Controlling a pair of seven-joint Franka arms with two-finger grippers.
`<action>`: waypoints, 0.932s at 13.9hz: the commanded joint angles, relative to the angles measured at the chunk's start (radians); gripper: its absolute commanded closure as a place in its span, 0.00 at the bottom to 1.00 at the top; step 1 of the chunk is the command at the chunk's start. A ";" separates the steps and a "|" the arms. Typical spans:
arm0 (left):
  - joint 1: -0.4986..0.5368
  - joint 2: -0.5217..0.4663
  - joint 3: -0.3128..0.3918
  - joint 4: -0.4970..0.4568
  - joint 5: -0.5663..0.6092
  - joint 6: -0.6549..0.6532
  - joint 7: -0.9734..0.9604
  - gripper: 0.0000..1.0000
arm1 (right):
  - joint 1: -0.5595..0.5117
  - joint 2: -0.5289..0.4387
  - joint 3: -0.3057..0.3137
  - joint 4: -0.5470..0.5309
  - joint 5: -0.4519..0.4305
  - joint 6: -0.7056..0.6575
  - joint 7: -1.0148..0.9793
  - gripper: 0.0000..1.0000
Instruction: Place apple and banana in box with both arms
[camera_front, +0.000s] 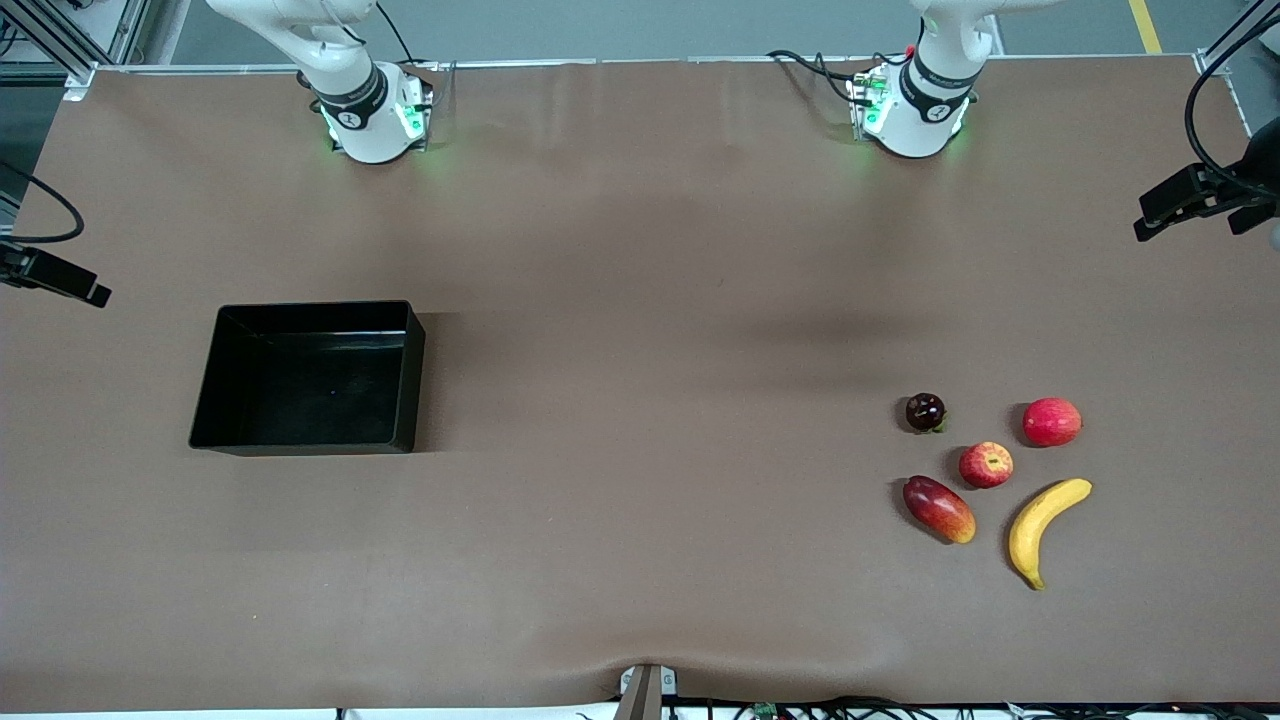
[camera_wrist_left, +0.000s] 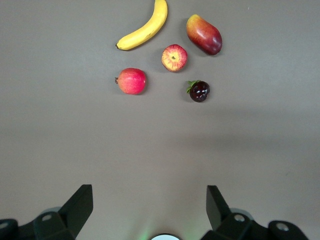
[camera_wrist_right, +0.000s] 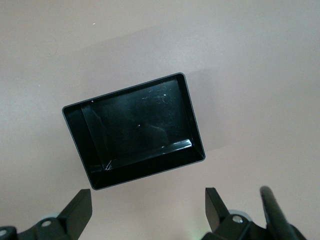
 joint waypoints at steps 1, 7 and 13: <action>0.006 -0.004 -0.001 0.020 -0.011 -0.021 0.015 0.00 | -0.013 0.011 0.010 0.024 0.004 -0.010 0.013 0.00; 0.000 0.053 -0.001 0.101 0.003 -0.021 -0.005 0.00 | -0.014 0.013 0.010 0.024 0.001 -0.009 0.011 0.00; 0.001 0.246 0.001 0.103 -0.007 0.137 -0.008 0.00 | -0.010 0.022 0.010 0.024 -0.011 -0.012 0.011 0.00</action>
